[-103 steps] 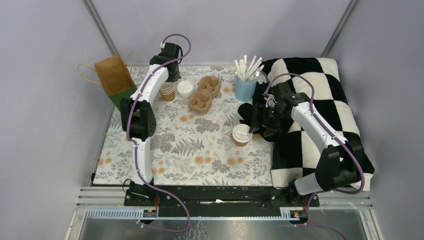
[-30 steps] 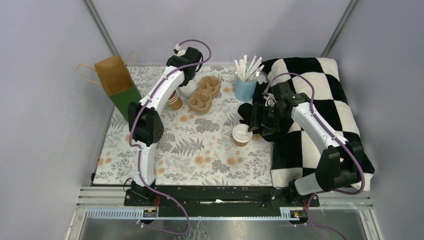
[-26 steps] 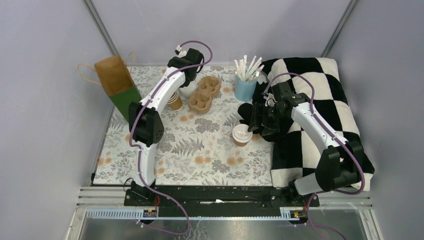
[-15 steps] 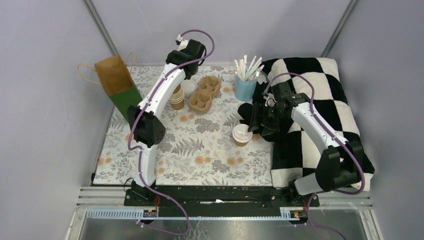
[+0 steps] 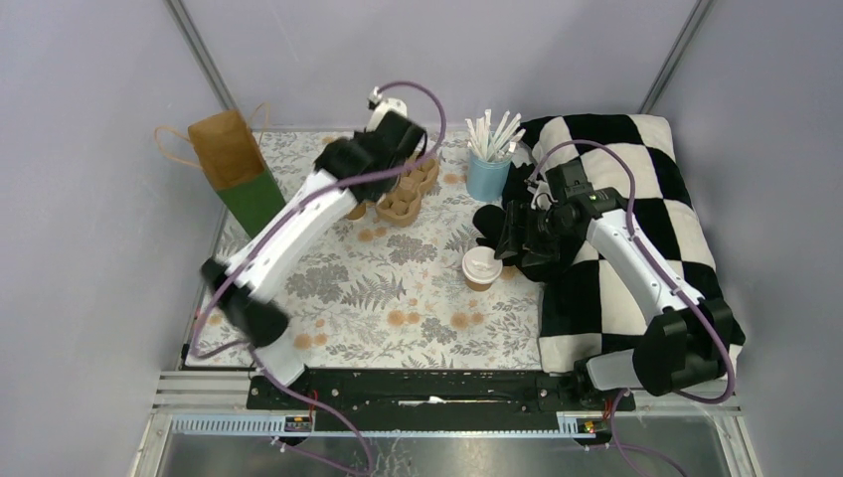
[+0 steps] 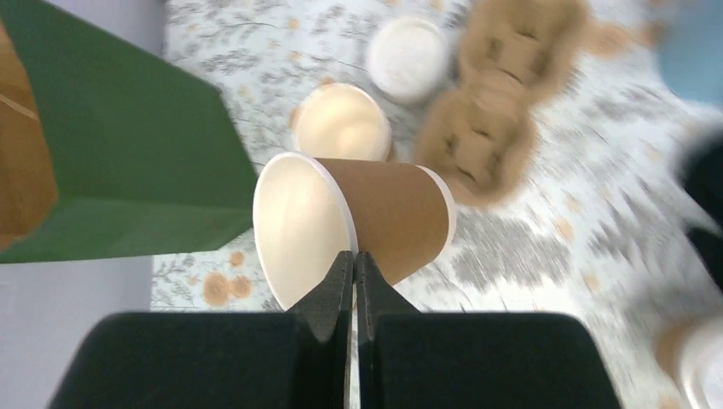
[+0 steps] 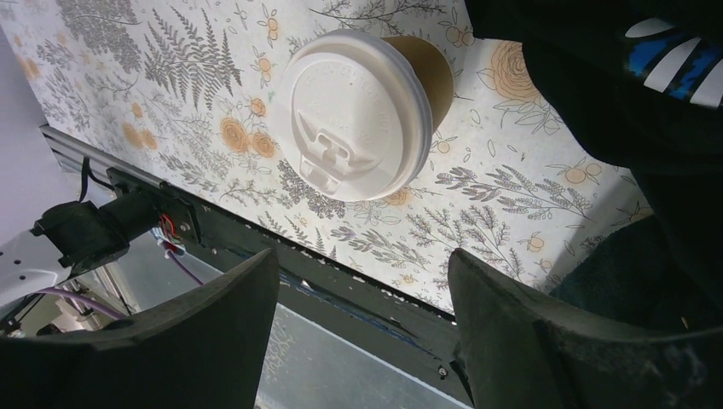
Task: Pack the takeout coffee
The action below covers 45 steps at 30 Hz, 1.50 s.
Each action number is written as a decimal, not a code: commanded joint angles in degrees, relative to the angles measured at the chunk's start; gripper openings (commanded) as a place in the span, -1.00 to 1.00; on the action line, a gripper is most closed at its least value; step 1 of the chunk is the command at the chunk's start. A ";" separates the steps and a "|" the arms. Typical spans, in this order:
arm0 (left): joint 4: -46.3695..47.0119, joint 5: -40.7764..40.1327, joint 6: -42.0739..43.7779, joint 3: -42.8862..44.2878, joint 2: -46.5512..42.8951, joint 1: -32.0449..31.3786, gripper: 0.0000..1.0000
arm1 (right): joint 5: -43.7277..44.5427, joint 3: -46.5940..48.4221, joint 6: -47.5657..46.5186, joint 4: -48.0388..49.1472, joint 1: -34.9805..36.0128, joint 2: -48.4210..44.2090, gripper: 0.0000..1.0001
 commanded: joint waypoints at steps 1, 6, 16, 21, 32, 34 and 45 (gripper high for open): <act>9.69 5.76 3.31 -15.79 -16.41 -9.74 -1.00 | 0.43 2.93 -0.86 -0.56 0.42 -3.28 0.58; 6.55 3.13 -0.28 -27.67 -18.36 -23.47 -1.00 | 2.65 2.50 -0.67 -1.31 0.45 -7.11 0.60; 9.57 -2.48 -11.27 -33.31 -6.89 -45.09 -1.00 | 6.77 -3.79 2.60 -1.70 0.46 -16.49 0.61; 12.64 -2.00 -9.86 -33.70 -3.31 -50.65 -1.00 | 14.53 -2.86 3.94 -3.98 0.36 -19.09 0.64; 16.92 -6.22 -1.87 -31.88 4.57 -50.86 -1.00 | 20.26 -1.62 6.24 -6.09 0.37 -22.62 0.68; 17.75 -6.14 -1.33 -31.60 5.46 -50.86 -1.00 | 19.38 -2.18 6.53 -5.83 0.38 -23.09 0.68; 20.12 3.14 1.39 -29.80 0.44 -50.86 0.18 | 16.81 -3.20 7.25 -4.71 0.38 -24.10 0.68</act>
